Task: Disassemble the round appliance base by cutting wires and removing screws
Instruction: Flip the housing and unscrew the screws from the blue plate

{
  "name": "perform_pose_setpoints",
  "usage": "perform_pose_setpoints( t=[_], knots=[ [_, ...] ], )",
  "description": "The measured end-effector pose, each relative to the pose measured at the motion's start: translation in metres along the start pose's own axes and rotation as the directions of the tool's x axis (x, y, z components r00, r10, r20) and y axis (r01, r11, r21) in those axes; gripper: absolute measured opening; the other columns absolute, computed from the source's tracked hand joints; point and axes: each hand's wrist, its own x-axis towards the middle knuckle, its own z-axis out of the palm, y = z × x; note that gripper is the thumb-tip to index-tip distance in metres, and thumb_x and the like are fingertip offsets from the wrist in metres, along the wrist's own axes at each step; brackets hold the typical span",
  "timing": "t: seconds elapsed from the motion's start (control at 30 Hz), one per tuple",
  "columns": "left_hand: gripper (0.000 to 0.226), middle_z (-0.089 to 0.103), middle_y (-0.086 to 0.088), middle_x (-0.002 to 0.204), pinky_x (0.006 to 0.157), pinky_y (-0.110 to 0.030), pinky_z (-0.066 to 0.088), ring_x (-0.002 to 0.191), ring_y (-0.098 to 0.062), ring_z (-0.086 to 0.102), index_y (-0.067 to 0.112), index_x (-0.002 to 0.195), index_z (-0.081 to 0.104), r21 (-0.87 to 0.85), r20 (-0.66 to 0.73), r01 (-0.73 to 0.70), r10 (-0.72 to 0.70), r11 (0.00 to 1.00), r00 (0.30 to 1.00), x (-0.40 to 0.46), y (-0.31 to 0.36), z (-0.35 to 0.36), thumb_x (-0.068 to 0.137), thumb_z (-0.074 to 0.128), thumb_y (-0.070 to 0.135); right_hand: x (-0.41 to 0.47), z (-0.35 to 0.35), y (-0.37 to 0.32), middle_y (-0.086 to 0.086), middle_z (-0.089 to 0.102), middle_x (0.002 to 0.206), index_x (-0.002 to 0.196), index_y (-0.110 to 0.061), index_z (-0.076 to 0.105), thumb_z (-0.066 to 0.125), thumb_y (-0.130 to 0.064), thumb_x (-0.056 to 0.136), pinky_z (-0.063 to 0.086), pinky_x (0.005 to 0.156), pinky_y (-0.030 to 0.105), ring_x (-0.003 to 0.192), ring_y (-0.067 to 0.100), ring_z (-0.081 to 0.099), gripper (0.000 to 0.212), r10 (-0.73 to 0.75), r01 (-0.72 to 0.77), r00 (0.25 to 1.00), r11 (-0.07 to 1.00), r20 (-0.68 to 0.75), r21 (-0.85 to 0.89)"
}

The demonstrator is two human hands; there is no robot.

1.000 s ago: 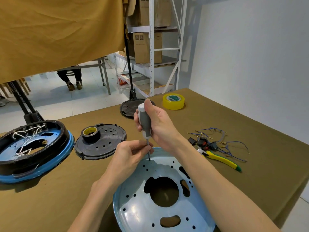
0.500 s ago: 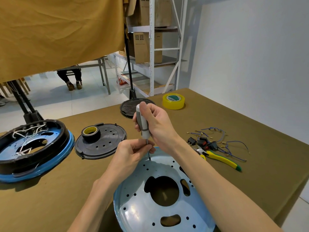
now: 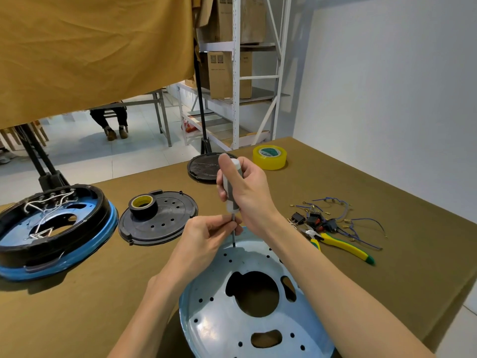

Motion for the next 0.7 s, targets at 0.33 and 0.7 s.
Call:
perform_pose_setpoints(
  t=[0.33, 0.7],
  knots=[
    [0.020, 0.079, 0.007, 0.101, 0.097, -0.028, 0.057, 0.103, -0.009, 0.074, 0.016, 0.109, 0.076, -0.040, 0.051, 0.007, -0.005, 0.999, 0.999, -0.0014, -0.0003, -0.0005, 0.104, 0.059, 0.009, 0.0044, -0.0043, -0.0028, 0.002, 0.058, 0.069, 0.094, -0.012, 0.070, 0.042, -0.064, 0.101, 0.047, 0.063, 0.026, 0.061, 0.015, 0.052, 0.060, 0.178, -0.192, 0.954, 0.981, 0.243, 0.033],
    [0.009, 0.080, 0.007, 0.088, 0.091, -0.038, 0.061, 0.089, -0.012, 0.077, 0.018, 0.097, 0.081, -0.038, -0.034, 0.031, -0.032, 0.999, 0.999, 0.0001, 0.0005, -0.0020, 0.095, 0.073, 0.014, -0.0007, -0.0042, -0.0063, 0.007, 0.062, 0.076, 0.090, -0.007, 0.062, 0.045, -0.052, 0.103, 0.047, 0.062, 0.025, 0.062, 0.017, 0.053, 0.050, 0.110, -0.129, 0.959, 0.990, 0.260, 0.058]
  ],
)
